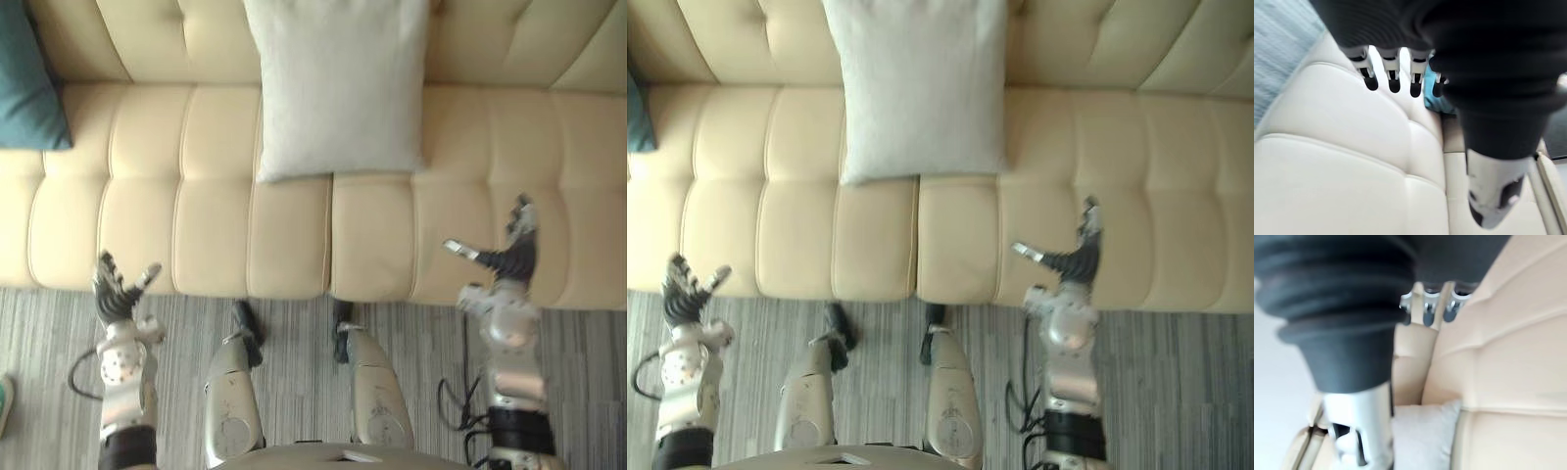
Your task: Pick up cushions and gather them together orderly.
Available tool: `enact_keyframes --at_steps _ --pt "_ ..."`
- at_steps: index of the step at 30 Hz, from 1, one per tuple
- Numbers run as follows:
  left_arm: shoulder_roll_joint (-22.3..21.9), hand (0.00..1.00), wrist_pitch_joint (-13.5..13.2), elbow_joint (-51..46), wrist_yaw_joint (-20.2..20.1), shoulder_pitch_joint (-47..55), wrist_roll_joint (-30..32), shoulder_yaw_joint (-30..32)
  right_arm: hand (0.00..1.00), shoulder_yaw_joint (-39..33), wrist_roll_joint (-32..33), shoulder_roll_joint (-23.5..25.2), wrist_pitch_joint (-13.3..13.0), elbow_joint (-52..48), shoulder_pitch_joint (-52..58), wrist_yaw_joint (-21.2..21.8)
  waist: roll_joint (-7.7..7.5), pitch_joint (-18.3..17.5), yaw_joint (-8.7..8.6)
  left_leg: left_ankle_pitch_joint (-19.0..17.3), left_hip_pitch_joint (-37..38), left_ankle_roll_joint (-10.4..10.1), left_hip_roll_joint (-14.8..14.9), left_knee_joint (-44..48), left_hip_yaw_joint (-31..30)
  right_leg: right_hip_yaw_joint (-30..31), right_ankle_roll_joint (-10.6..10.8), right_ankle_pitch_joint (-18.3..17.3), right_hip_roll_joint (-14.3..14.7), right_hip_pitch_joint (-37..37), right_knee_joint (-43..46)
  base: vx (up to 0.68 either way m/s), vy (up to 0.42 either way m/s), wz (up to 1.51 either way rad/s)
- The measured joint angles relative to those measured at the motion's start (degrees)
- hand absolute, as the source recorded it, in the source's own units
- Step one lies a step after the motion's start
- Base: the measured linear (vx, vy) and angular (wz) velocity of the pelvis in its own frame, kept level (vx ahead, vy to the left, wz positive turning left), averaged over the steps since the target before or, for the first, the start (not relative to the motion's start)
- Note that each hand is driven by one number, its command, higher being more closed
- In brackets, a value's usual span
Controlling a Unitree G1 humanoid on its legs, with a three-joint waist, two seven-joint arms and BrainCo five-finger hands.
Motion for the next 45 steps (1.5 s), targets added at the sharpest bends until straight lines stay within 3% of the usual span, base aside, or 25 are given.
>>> enact_keyframes --at_steps 3,5,10,14,15,16,17,18,20,21,22,23,24,25,28,31,33,35,36,37,38,41,45 --pt "-0.77 0.00 0.60 9.32 -2.20 2.17 1.70 -2.67 0.00 1.81 -0.64 5.18 0.19 9.13 3.51 2.42 -1.94 -3.77 0.94 -1.04 5.23 -0.74 0.15 -1.75 1.43 0.89 -0.06 0.66 0.76 5.06 -3.62 0.06 0.014 -0.22" --pt "-1.31 0.00 1.02 14.99 -3.17 2.37 3.43 -3.91 0.00 2.09 -3.28 7.09 0.39 14.49 3.63 3.26 -2.24 -5.74 0.93 -1.33 7.40 -0.81 -0.02 -2.44 1.92 1.19 0.18 1.99 0.98 7.87 -6.61 0.07 0.039 -0.21" --pt "-2.22 0.00 1.26 21.63 -3.39 2.03 4.92 -5.20 0.00 4.11 -6.59 7.84 0.67 22.56 2.39 3.41 -1.96 -6.32 1.41 -4.32 10.29 -1.09 0.05 1.03 2.63 4.53 1.58 4.91 1.67 11.38 -9.53 0.02 0.067 -0.35" --pt "-2.02 0.00 1.48 23.73 -3.30 0.13 5.53 -4.90 0.00 4.27 -8.53 7.75 0.87 28.62 0.84 3.59 -0.80 -6.62 1.72 -5.76 10.19 1.84 1.94 3.48 3.86 5.28 3.04 8.77 1.73 11.90 -9.21 -0.07 0.090 -0.25" --pt "-1.98 0.00 1.44 23.61 -3.30 -0.05 5.55 -4.90 0.00 4.30 -8.52 7.78 0.90 29.03 0.41 3.61 -0.26 -6.44 1.97 -5.47 10.46 2.27 2.56 3.33 4.67 4.39 2.26 7.46 1.72 11.11 -5.71 -0.10 0.037 -0.03" --pt "-1.72 0.00 1.45 23.61 -3.31 -0.09 5.56 -5.27 0.00 5.08 -8.49 7.77 1.16 30.44 0.36 3.65 0.03 -6.26 1.66 -4.61 11.20 2.34 2.50 2.77 4.52 1.46 -0.39 0.83 0.21 8.84 7.90 -0.11 0.010 0.10" --pt "-1.39 0.00 1.57 23.52 -3.21 0.18 5.55 -5.74 0.00 6.04 -8.44 7.75 1.61 31.47 0.86 3.73 -0.15 -6.39 1.64 -4.48 12.41 2.67 2.34 2.56 4.22 0.28 -0.10 -3.43 -1.57 9.02 19.82 -0.15 -0.064 0.19" --pt "-0.82 0.00 1.62 23.47 -3.09 0.86 5.56 -6.24 0.00 6.75 -8.38 7.89 1.74 33.04 0.71 3.86 -0.84 -7.08 1.80 -3.78 13.18 2.52 1.66 1.50 4.21 0.29 0.24 -5.04 -3.09 9.69 26.05 -0.13 -0.120 0.22" --pt "-0.47 0.00 1.73 23.46 -3.03 1.75 5.57 -6.85 0.00 7.47 -8.34 7.73 1.81 35.05 0.30 4.20 -1.78 -8.24 1.64 -2.17 13.33 2.04 0.37 -0.71 3.94 0.63 0.71 -5.82 -5.15 11.45 30.69 -0.11 -0.173 0.14" --pt "-0.55 0.00 2.11 23.85 -2.95 2.04 5.56 -6.84 0.00 7.62 -8.34 7.15 1.90 37.63 -0.34 4.70 -3.02 -9.84 2.00 -0.98 12.80 1.00 -1.40 -2.14 2.46 0.26 3.05 -6.77 -5.58 11.69 27.94 -0.08 -0.158 -0.06" --pt "-1.08 0.00 2.31 24.24 -2.92 1.53 5.57 -7.08 0.00 7.64 -8.35 6.90 1.91 38.44 -0.82 4.78 -2.29 -9.91 2.48 -0.75 12.51 0.64 -2.10 -2.89 1.46 0.02 3.07 -6.77 -5.01 11.67 26.64 -0.13 -0.086 -0.55" --pt "-3.52 0.00 2.87 25.31 -3.05 1.95 5.55 -7.51 0.00 7.57 -8.37 5.06 2.25 39.79 -2.31 4.72 0.60 -10.81 4.16 0.12 11.78 0.80 -3.57 -7.71 -3.67 0.06 3.05 -7.37 -1.96 14.16 16.65 -0.13 0.035 -0.71" --pt "-3.93 0.00 2.85 25.29 -3.00 2.27 5.53 -7.54 0.00 7.59 -8.37 4.31 2.31 39.87 -2.60 4.71 1.54 -11.31 4.52 1.26 11.72 1.18 -3.52 -9.17 -4.06 0.10 2.89 -8.04 -1.19 14.96 13.62 -0.22 -0.022 -0.99" --pt "-3.37 0.00 2.84 26.06 -2.95 1.91 5.55 -7.54 0.00 7.91 -8.38 4.09 2.34 40.49 -3.90 4.72 0.38 -11.93 4.59 5.91 10.05 0.84 -4.43 -10.59 -2.91 -0.34 2.76 -12.07 -1.01 15.54 6.69 -0.20 -0.103 -0.61" --pt "-3.65 0.00 3.13 28.12 -3.12 -1.02 5.61 -10.26 0.00 7.60 -8.37 2.48 3.24 41.79 -5.12 4.71 3.58 -10.43 3.72 8.64 9.18 0.78 -3.08 -13.26 -3.84 -1.47 1.28 -9.06 1.61 16.83 -0.59 -0.17 -0.057 -0.14" --pt "-3.54 0.00 2.98 28.27 -3.38 -0.76 6.81 -11.76 0.00 7.17 -8.38 1.55 3.32 41.80 -4.65 4.68 4.15 -10.13 2.90 10.80 11.60 0.01 -3.16 -17.92 -3.72 -1.42 0.95 -8.08 2.23 16.86 -1.44 -0.14 -0.013 -0.07" --pt "-3.57 0.00 2.98 28.97 -3.55 -0.70 7.82 -12.43 0.00 5.62 -8.38 1.50 3.30 41.79 -4.17 4.66 4.28 -10.10 2.85 9.07 11.72 -1.79 -3.37 -18.53 -3.82 -0.72 0.19 -6.87 2.24 16.73 -3.04 -0.11 0.038 -0.21" --pt "-3.71 0.00 2.97 30.17 -4.10 -0.73 7.89 -12.24 0.00 4.27 -8.37 2.04 3.28 41.92 -3.36 4.68 3.21 -9.69 3.20 7.04 10.96 -0.53 -5.21 -12.22 -5.58 1.73 0.12 -5.55 0.69 15.64 -4.07 -0.06 0.106 -0.58" --pt "-4.17 0.00 3.09 31.18 -4.17 0.22 7.86 -12.08 0.00 3.64 -8.32 2.08 3.28 41.86 -3.16 4.65 3.32 -9.75 3.12 2.90 11.55 0.24 -6.03 -8.89 -7.16 3.87 0.62 -5.12 0.87 14.83 -3.96 -0.04 0.164 -0.86" --pt "-4.55 0.00 3.18 31.57 -4.20 0.39 7.71 -11.39 0.00 3.14 -8.29 2.12 3.32 41.95 -2.95 4.63 4.03 -9.65 2.87 0.64 11.91 -0.45 -6.37 -7.65 -7.15 5.76 1.17 -4.83 0.97 14.61 -3.91 -0.04 0.194 -1.07" --pt "-4.78 0.00 3.16 31.46 -4.17 0.49 7.70 -10.49 0.00 2.49 -8.24 2.26 3.34 41.93 -1.94 4.66 3.78 -9.66 3.02 -2.18 12.33 -1.15 -7.06 -5.77 -6.81 8.89 2.03 -4.05 1.06 14.28 -4.25 -0.04 0.173 -0.93" --pt "-5.27 0.00 3.19 32.62 -4.10 0.68 7.69 -9.39 0.00 1.63 -6.47 4.04 3.35 42.68 -1.11 4.74 3.29 -10.14 2.80 -6.97 12.96 -0.66 -9.51 -4.32 -8.71 15.56 2.82 -0.98 2.02 13.69 -8.49 -0.05 0.176 -1.27" --pt "-4.60 0.00 3.71 34.19 -4.11 -1.28 7.71 -9.67 0.00 0.42 -4.76 6.28 3.62 44.01 0.66 4.67 1.86 -10.88 0.68 -7.53 13.32 0.17 -9.93 -5.13 -6.29 18.42 2.53 2.88 2.03 13.95 -13.71 0.04 0.118 -0.67"
